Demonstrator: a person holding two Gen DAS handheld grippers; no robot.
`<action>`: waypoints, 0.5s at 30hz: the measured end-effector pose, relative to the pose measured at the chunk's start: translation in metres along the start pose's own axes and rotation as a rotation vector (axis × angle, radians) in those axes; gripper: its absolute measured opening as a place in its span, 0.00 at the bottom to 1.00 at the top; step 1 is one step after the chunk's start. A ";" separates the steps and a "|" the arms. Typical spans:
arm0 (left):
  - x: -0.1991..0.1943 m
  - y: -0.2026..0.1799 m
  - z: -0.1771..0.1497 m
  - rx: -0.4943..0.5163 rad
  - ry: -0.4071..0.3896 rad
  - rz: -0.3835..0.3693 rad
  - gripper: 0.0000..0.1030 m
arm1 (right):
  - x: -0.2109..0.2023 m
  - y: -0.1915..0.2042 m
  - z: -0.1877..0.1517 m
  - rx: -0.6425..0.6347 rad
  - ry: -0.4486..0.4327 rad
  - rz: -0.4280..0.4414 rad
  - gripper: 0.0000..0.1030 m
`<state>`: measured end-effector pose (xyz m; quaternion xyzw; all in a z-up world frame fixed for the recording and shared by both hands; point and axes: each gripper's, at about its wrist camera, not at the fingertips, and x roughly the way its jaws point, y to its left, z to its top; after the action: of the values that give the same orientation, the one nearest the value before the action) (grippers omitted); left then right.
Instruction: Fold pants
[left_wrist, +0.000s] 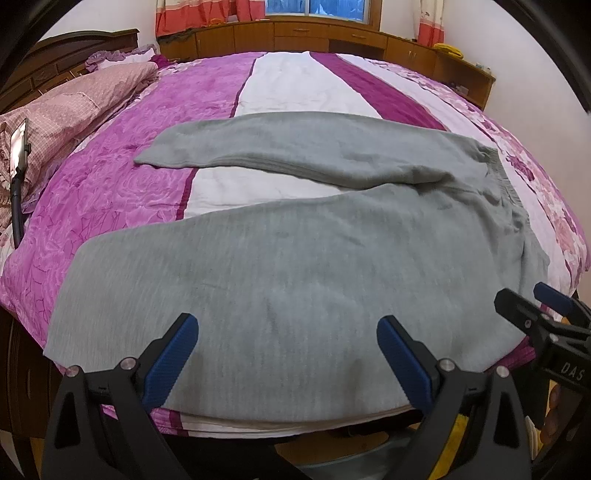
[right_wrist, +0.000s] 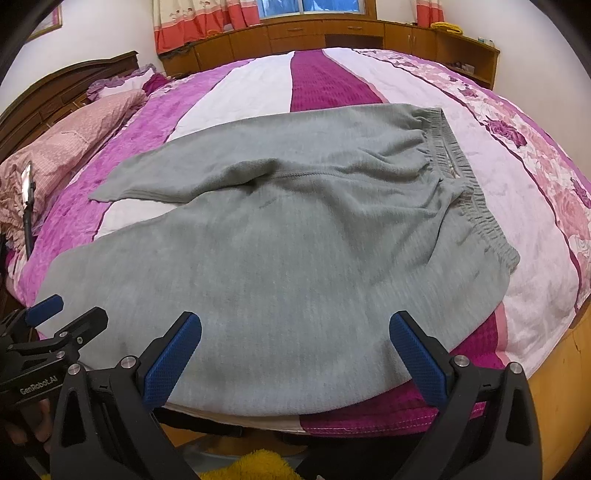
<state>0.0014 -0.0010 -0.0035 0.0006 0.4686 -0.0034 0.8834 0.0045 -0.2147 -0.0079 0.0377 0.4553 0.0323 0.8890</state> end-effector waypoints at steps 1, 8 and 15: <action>0.000 0.000 0.000 0.000 0.000 0.000 0.97 | 0.000 0.000 0.000 0.001 0.001 -0.001 0.95; 0.000 0.000 0.000 0.000 -0.001 0.000 0.97 | 0.000 -0.001 0.000 0.002 0.004 -0.001 0.95; 0.001 0.002 0.000 0.000 0.000 0.000 0.97 | 0.000 -0.001 0.000 0.003 0.005 -0.001 0.95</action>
<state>0.0018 0.0005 -0.0046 0.0007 0.4687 -0.0032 0.8833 0.0044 -0.2155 -0.0083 0.0389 0.4574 0.0314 0.8879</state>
